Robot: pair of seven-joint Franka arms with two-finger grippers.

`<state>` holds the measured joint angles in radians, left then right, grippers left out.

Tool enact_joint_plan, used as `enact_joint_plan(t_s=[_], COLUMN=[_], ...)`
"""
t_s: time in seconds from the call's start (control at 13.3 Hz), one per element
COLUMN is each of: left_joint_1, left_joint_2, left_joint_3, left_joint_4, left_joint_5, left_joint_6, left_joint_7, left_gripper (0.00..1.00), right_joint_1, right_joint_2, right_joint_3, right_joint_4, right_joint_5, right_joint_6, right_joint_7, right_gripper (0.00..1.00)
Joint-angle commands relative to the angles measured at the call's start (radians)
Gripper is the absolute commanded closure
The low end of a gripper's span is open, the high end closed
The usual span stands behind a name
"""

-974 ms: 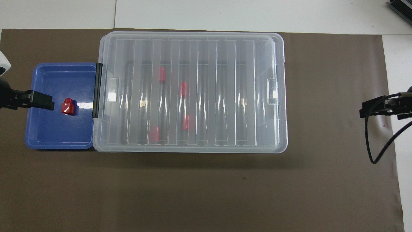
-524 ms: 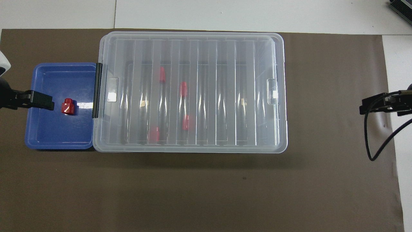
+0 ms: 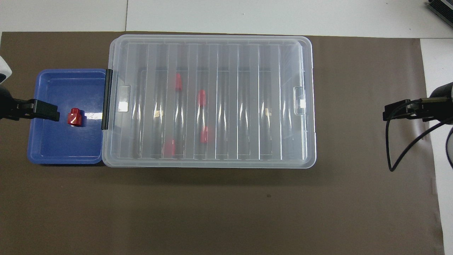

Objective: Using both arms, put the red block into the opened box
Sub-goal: 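Move the right gripper toward the edge of the clear lid, then grasp the clear lid edge with the right gripper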

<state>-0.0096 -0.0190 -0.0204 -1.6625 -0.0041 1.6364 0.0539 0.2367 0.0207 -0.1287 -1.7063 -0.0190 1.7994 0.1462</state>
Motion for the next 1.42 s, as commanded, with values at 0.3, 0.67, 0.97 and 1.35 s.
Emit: enact_joint_plan(t_s=[0.3, 0.67, 0.97, 1.35], left_joint_1=[0.003, 0.005, 0.003, 0.003], left_joint_2=[-0.024, -0.026, -0.026, -0.026], left_joint_3=[0.017, 0.017, 0.017, 0.017], left_joint_4=[-0.013, -0.013, -0.013, -0.013], left_joint_5=[-0.010, -0.010, -0.010, -0.010], left_joint_6=[-0.013, -0.013, -0.012, -0.013], left_joint_7=[-0.009, -0.009, -0.009, -0.009], left_gripper=[0.00, 0.00, 0.00, 0.00], right_joint_1=[0.070, 0.075, 0.062, 0.056], right_joint_2=[0.171, 0.208, 0.220, 0.226], right_joint_3=[0.000, 0.000, 0.000, 0.000], right_joint_4=[0.013, -0.004, -0.007, -0.038], right_joint_5=[0.071, 0.094, 0.097, 0.097], right_joint_6=[0.233, 0.304, 0.327, 0.374], right_joint_7=[0.047, 0.036, 0.035, 0.032], right_gripper=[0.00, 0.00, 0.00, 0.00])
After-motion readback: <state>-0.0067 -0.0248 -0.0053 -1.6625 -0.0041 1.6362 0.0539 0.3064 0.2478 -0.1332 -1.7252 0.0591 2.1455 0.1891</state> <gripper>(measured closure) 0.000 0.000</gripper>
